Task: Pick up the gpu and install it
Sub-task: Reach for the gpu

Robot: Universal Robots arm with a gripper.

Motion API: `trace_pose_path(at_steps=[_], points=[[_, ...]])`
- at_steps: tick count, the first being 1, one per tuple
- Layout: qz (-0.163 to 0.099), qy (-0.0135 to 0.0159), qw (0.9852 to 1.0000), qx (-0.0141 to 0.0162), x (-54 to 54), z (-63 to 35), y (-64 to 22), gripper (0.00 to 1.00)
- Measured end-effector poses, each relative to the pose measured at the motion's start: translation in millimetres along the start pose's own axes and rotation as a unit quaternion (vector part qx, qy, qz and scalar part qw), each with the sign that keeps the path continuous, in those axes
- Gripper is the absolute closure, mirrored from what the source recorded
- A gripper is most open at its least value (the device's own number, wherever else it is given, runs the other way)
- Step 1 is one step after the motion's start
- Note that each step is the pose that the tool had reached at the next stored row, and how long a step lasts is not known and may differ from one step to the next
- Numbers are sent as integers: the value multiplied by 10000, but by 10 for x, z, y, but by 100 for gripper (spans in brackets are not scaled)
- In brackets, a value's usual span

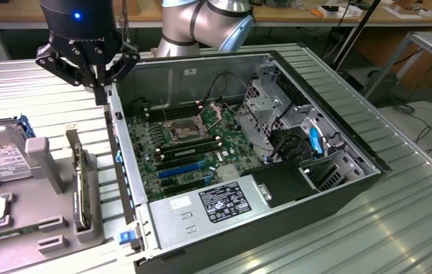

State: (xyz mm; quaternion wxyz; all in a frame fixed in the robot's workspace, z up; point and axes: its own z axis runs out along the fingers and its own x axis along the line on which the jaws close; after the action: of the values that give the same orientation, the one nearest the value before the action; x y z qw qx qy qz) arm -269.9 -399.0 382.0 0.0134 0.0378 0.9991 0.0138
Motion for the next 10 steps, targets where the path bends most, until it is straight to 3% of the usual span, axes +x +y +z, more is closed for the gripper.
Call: trace_pose_path(at_steps=[10], points=[[0, 0, 10000, 0, 97, -3, -16, 89]])
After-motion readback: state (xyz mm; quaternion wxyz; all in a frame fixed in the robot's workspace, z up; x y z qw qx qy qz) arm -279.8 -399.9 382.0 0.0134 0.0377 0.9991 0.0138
